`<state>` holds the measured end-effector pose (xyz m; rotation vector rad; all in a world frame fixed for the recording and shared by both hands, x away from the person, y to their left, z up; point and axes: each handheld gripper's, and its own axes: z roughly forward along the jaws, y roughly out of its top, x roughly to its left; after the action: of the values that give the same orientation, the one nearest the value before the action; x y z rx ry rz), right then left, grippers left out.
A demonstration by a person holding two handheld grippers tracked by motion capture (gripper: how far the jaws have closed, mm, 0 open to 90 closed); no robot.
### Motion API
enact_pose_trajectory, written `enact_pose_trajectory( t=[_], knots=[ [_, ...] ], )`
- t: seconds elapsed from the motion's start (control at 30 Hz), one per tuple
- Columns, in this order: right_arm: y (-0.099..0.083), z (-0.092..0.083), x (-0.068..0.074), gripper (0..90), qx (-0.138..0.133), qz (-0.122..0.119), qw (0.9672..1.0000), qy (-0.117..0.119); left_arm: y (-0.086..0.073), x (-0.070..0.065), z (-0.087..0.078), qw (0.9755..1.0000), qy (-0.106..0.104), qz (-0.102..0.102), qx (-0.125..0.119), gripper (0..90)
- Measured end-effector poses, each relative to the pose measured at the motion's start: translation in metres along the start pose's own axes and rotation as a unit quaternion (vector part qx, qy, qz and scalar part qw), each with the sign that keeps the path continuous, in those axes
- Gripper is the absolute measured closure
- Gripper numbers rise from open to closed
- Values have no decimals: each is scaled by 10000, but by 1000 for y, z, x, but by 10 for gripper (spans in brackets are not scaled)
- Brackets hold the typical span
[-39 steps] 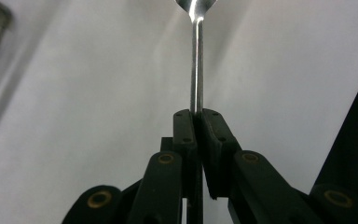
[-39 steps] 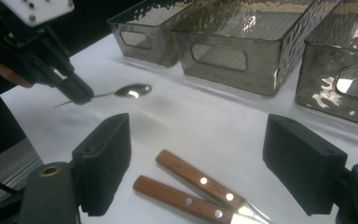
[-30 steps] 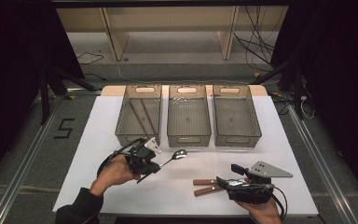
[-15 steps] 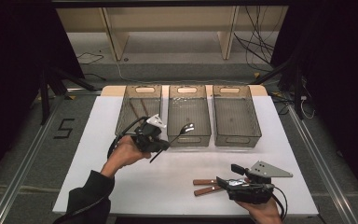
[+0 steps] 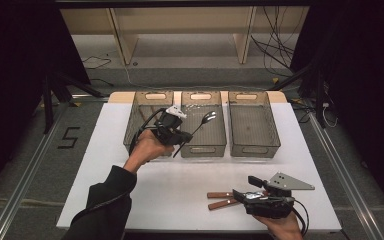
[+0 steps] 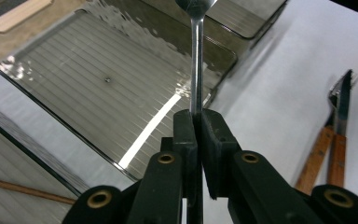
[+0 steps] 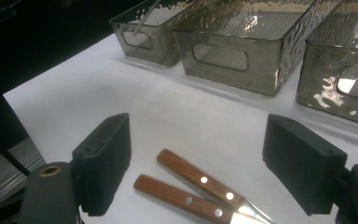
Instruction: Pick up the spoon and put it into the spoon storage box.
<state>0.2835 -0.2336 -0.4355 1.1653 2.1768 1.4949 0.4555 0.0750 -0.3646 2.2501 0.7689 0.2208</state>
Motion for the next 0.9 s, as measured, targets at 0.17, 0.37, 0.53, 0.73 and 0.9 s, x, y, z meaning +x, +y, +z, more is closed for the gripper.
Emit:
enact_pose_trajectory(
  t=[0.17,0.37,0.53,0.73,0.9],
  knots=[
    [0,0,0,243,-5,6,10000,6,11,7,5,9998,58,-130,-101,842],
    [0,1,0,243,5,21,10000,23,23,17,9,9994,144,-233,-221,842],
    [-1,1,-1,243,4,17,10000,32,30,20,15,9989,220,-294,-292,842],
    [-1,1,0,242,-7,2,10000,59,34,27,28,9978,366,-424,-343,842],
    [-1,1,1,242,-5,0,10000,76,37,31,37,9970,472,-487,-362,842]
  ],
)
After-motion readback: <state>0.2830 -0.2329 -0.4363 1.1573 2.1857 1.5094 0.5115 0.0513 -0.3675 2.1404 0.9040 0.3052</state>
